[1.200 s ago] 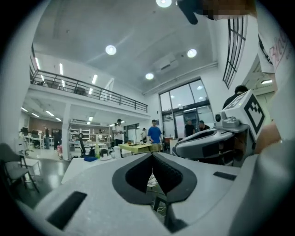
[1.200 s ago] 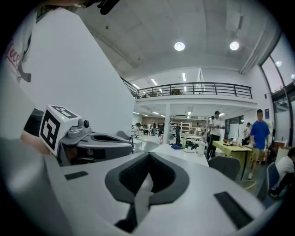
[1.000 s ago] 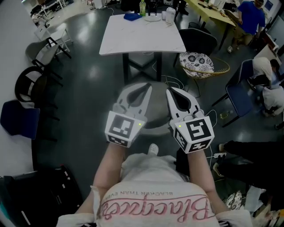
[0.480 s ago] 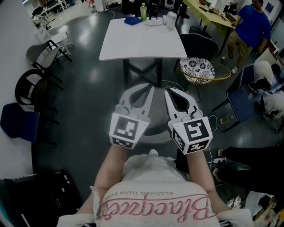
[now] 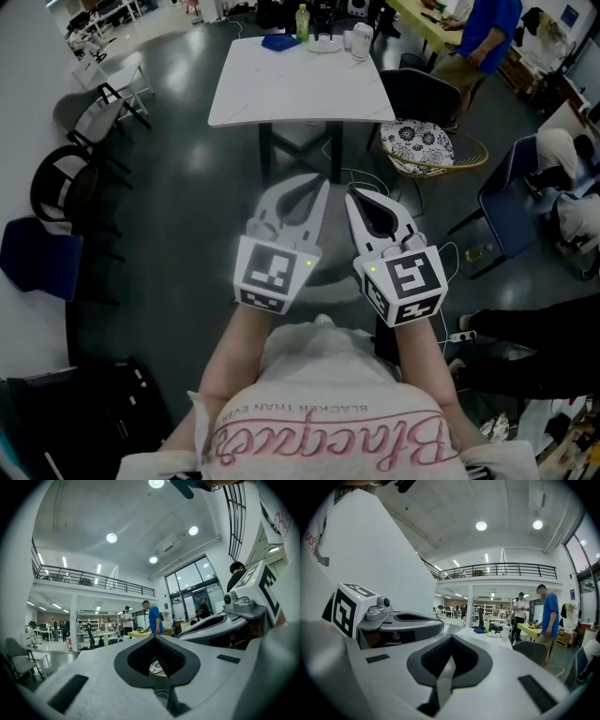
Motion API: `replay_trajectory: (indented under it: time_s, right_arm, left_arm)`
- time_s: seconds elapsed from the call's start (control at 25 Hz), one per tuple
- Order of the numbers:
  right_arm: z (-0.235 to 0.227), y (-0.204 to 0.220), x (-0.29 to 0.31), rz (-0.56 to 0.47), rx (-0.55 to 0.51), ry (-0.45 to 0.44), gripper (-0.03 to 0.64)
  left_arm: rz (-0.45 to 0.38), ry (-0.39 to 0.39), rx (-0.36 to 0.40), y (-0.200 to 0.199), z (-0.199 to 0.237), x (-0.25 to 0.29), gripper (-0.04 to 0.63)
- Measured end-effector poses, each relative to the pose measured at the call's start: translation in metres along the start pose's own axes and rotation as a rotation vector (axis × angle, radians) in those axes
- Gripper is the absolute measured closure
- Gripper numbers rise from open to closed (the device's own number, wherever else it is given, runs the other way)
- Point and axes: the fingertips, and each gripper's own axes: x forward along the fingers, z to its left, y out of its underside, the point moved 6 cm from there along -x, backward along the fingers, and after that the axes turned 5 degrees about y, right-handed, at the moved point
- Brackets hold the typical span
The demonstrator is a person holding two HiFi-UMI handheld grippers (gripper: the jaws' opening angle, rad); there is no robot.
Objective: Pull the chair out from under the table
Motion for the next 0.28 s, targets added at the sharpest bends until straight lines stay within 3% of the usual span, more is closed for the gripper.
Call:
replay_trajectory:
  time_s: [0.28]
  right_arm:
    - [0.0096, 0.0028, -0.0063, -0.010, -0.006, -0.014, 0.612]
  left_arm:
    - [0.004, 0.001, 0.010, 0.0024, -0.0069, -0.0110, 0.589]
